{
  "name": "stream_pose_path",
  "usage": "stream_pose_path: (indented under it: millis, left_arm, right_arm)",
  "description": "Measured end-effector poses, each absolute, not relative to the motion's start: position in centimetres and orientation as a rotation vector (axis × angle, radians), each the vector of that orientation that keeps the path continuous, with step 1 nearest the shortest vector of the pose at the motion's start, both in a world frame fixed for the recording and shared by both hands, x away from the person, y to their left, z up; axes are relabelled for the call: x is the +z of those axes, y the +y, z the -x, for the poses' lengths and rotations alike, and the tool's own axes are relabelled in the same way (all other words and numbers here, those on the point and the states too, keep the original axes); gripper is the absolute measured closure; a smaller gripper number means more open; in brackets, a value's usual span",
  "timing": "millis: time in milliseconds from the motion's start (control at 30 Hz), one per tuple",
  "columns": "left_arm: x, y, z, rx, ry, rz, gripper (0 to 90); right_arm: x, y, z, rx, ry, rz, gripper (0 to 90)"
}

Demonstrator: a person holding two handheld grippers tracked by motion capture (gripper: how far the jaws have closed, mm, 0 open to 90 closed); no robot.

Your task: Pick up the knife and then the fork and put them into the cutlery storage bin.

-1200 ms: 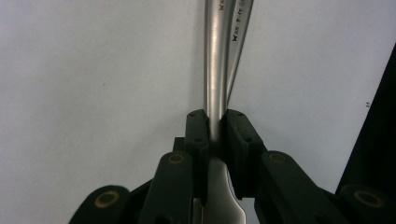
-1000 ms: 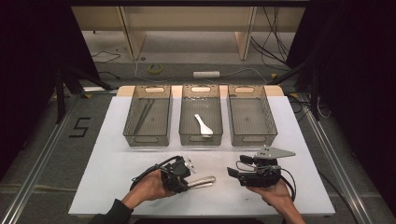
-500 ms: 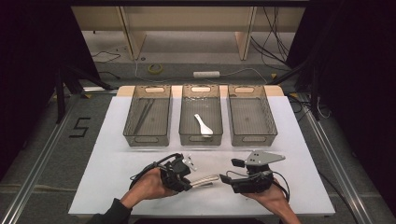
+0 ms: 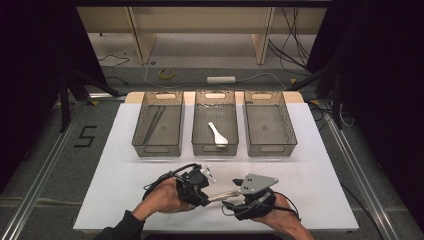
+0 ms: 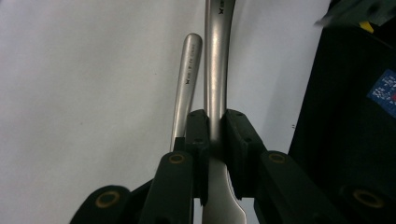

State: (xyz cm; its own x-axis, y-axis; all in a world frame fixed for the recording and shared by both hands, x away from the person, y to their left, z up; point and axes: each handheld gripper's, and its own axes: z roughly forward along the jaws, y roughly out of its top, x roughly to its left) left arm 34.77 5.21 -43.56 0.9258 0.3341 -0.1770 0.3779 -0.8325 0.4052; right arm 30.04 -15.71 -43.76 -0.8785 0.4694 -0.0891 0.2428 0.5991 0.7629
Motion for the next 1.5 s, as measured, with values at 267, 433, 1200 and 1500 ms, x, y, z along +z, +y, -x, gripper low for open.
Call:
stream_pose_path:
  millis: [267,433,1200,1500]
  left_arm:
    - [-43.3,4.4,-34.8,-0.165,0.481,-2.656,79.7]
    - [-43.1,3.9,-34.7,-0.172,0.456,-2.664,79.7]
    - [-42.6,2.6,-34.3,-0.211,0.389,-2.69,79.6]
    - [-42.7,2.4,-34.2,-0.224,0.362,-2.709,79.5]
  right_arm:
    - [-44.5,-14.3,-29.6,1.023,2.575,-0.441,31.0]
    - [-44.9,-13.7,-29.3,0.946,2.575,-0.365,33.6]
    - [-45.8,-12.7,-28.8,0.779,2.591,-0.105,68.4]
    - [-45.9,-12.4,-28.4,0.742,2.594,-0.036,74.4]
